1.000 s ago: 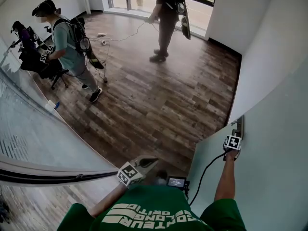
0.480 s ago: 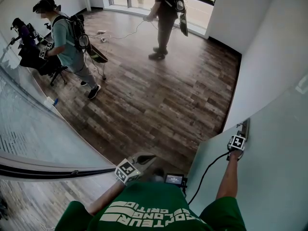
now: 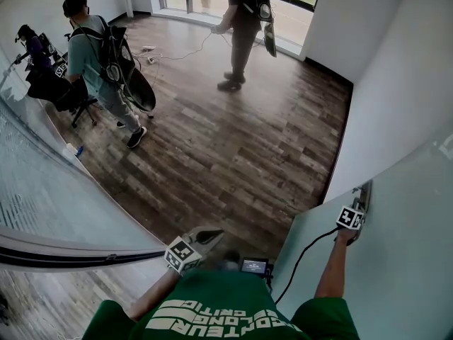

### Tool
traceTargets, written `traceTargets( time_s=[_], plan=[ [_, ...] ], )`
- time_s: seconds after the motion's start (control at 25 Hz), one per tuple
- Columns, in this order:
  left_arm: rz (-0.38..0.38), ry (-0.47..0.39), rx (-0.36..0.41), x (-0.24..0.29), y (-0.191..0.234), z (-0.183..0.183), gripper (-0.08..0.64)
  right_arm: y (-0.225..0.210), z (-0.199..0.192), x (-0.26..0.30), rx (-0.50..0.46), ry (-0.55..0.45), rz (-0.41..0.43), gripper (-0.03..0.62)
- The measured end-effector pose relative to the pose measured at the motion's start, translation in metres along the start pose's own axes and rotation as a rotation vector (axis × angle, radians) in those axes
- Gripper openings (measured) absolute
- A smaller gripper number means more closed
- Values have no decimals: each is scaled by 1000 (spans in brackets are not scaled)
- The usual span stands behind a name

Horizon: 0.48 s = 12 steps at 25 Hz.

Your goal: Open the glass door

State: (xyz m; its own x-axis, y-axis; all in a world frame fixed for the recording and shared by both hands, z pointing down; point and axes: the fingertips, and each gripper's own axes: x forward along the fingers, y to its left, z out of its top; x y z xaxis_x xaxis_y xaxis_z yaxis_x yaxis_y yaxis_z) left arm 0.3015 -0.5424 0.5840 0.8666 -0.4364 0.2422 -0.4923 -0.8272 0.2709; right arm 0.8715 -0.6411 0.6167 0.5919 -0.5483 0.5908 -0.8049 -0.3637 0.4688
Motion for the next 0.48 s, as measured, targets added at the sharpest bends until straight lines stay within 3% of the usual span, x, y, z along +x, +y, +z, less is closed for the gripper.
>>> traceTargets(
  time_s=[0.04,0.16,0.32,0.48],
  plan=[
    [6,-4,0,-3,4,2,15,2,8,-12,7,-43,9,105],
    [10,-2,-19,-10,12,6,15,18,23,-49,50,-159,103,-6],
    [23,-21,-20,-20,25,14,15,58,44,-104,59,-355,306,-6],
    [36,-38,-19,-29,38,20,15,97,57,-160,74,-481,469,-6]
  ],
)
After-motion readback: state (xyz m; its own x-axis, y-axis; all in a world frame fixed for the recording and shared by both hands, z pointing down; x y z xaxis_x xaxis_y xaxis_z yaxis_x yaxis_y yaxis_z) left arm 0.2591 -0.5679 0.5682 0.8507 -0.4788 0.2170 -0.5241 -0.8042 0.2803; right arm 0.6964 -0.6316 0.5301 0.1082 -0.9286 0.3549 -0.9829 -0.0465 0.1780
